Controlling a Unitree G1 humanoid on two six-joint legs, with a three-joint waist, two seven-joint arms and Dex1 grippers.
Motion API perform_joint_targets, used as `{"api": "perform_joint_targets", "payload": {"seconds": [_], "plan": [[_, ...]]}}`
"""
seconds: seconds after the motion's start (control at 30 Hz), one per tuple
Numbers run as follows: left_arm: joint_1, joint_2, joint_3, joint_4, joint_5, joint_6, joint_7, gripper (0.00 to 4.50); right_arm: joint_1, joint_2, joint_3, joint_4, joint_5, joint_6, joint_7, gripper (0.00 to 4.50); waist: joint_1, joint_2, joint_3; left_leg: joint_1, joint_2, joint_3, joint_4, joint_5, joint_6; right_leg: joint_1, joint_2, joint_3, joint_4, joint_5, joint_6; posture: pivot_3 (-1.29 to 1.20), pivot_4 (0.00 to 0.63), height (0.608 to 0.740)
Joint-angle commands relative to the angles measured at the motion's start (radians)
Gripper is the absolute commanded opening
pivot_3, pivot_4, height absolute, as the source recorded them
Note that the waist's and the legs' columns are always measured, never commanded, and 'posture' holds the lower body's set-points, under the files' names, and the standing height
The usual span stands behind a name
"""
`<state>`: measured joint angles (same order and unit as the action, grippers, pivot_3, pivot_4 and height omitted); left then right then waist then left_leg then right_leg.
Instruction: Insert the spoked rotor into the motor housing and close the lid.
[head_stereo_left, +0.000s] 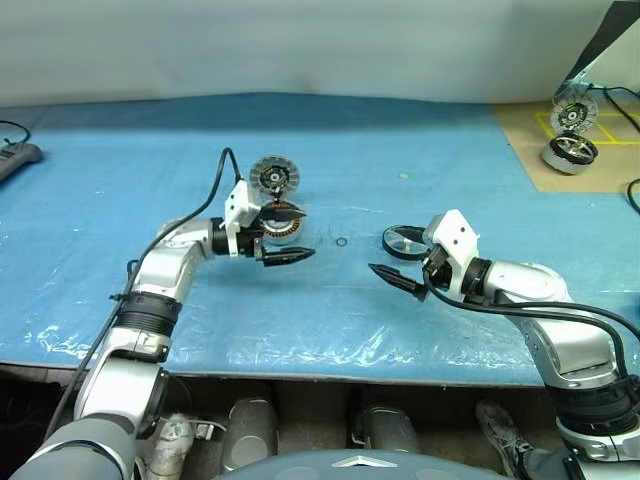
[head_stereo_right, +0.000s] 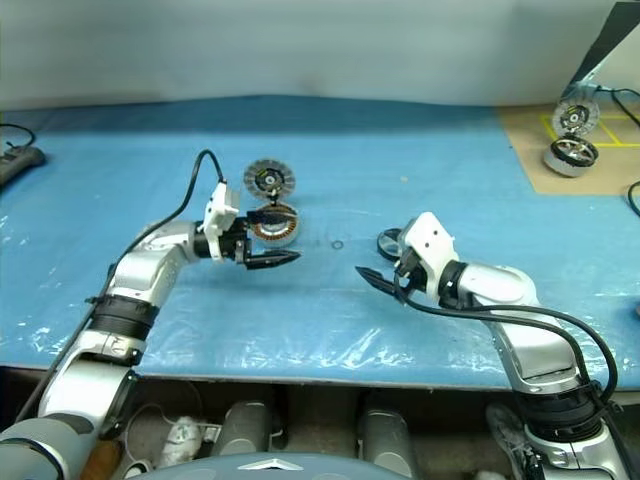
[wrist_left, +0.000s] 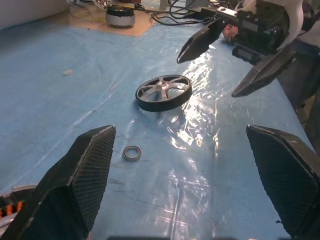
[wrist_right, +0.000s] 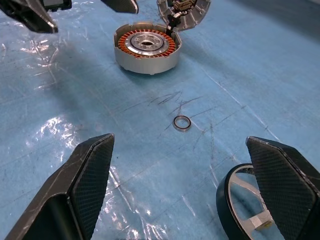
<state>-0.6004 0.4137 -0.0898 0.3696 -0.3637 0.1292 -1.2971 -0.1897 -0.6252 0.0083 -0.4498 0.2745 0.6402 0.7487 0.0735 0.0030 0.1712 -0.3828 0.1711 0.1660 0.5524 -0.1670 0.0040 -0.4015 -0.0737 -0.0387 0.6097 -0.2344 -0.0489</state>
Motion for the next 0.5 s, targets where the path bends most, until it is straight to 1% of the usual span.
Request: {"api": "perform_joint_targets", "payload": {"seconds": [0.03,0.2,0.37,0.5], "plan": [[-0.005,0.022,0.007,-0.041,0.001,-0.009,-0.013,4.47,-0.019,-0.005,-0.001,-0.021,0.001,-0.027,-0.009,4.48,0.002,0.000,0.000,0.000,0.000,0.000,0.000,0.000,0.000,0.000,0.000,0.000,0.000,0.000,0.000,0.00,0.150,0.740],[-0.002,0.028,0.016,-0.036,0.009,-0.017,0.000,4.47,-0.024,-0.008,0.018,-0.020,-0.008,-0.037,-0.014,4.48,0.001,0.000,0.000,0.000,0.000,0.000,0.000,0.000,0.000,0.000,0.000,0.000,0.000,0.000,0.000,0.00,0.150,0.740],[-0.006,0.026,0.043,-0.051,-0.020,0.032,0.020,4.47,-0.044,-0.009,0.036,-0.009,-0.020,-0.038,-0.016,4.48,0.001,0.000,0.000,0.000,0.000,0.000,0.000,0.000,0.000,0.000,0.000,0.000,0.000,0.000,0.000,0.00,0.150,0.740],[-0.001,0.031,0.044,-0.030,0.001,0.004,0.034,4.47,-0.056,-0.013,0.054,0.007,-0.031,-0.046,-0.008,4.48,0.001,0.000,0.000,0.000,0.000,0.000,0.000,0.000,0.000,0.000,0.000,0.000,0.000,0.000,0.000,0.00,0.150,0.740]]}}
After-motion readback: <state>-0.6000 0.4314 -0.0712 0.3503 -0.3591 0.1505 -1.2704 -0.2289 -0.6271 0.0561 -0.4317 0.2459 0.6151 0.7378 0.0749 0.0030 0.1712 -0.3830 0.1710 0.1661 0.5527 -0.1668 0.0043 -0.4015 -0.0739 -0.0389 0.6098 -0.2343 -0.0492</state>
